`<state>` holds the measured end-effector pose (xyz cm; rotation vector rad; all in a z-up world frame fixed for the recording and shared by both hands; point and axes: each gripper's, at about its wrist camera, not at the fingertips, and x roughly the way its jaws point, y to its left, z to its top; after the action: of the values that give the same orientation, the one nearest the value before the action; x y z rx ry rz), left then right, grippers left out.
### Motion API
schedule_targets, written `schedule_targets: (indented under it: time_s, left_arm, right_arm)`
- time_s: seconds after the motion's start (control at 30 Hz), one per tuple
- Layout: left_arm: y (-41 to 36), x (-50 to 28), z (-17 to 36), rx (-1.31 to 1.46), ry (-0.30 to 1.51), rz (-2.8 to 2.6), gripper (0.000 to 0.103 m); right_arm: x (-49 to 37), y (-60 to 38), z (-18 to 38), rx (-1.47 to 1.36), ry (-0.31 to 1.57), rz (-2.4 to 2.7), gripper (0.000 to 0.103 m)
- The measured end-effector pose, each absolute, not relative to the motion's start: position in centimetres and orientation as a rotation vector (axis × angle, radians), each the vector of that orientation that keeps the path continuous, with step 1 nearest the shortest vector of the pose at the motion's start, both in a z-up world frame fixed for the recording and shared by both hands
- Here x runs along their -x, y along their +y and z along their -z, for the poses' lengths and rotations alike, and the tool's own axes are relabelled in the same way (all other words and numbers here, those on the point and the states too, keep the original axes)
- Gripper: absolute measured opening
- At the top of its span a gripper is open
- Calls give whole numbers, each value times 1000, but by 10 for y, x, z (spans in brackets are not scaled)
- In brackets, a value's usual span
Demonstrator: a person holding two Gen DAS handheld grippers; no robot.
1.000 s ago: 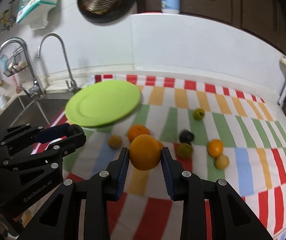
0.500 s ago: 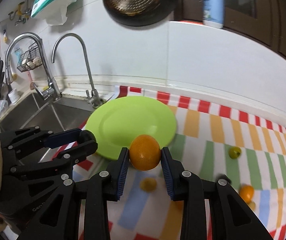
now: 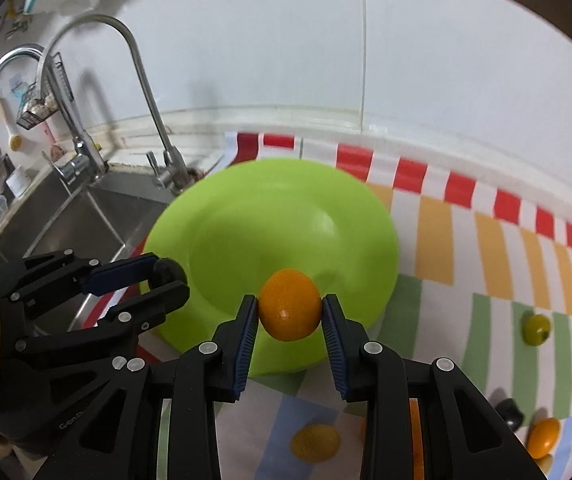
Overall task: Organize fruits
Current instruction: 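Carry the plum and orange onto the green plate and open both grippers, then withdraw both grippers from the plate back toward the remaining fruits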
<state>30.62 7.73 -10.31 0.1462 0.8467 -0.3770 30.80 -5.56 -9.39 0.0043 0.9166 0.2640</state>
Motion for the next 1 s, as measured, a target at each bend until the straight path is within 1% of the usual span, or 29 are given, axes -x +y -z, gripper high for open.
schedule_targets:
  time_s: [0.17, 0.23, 0.27, 0.3, 0.33, 0.37, 0.53, 0.57, 0.73, 0.8, 0.93, 0.97, 1.0]
  left_arm:
    - [79, -311, 105, -154, 859, 379, 29]
    - [80, -312, 104, -152, 864, 378, 33]
    - [81, -312, 103, -152, 861, 377, 37]
    - [81, -310, 102, -157, 858, 367, 40]
    - [82, -309, 101, -158, 856, 361, 40]
    - [84, -307, 98, -156, 850, 361, 40]
    - [93, -291, 77, -133, 816, 336, 41]
    - [94, -287, 73, -133, 812, 327, 44]
    - [94, -262, 48, -133, 758, 324, 49]
    - [93, -252, 42, -127, 739, 332, 53]
    - [91, -231, 30, -114, 708, 361, 58]
    - [90, -228, 28, -109, 705, 363, 60]
    - [90, -224, 25, -104, 698, 368, 62]
  right_arm:
    - [-314, -52, 101, -11, 934, -258, 34]
    - [-315, -52, 102, -13, 930, -255, 34]
    - [-315, -52, 101, -16, 927, -251, 34]
    - [-314, -54, 100, -22, 920, -244, 37]
    - [-313, -55, 97, -29, 912, -233, 43]
    - [-311, -57, 95, -36, 904, -225, 44]
    - [-290, -65, 78, -43, 845, -182, 45]
    - [-286, -67, 75, -45, 835, -173, 45]
    - [-252, -73, 56, -25, 771, -126, 45]
    - [-239, -75, 49, -25, 752, -115, 45]
    - [-214, -81, 37, -38, 721, -91, 45]
    - [-209, -82, 34, -41, 715, -87, 45]
    - [-203, -83, 31, -45, 706, -80, 49]
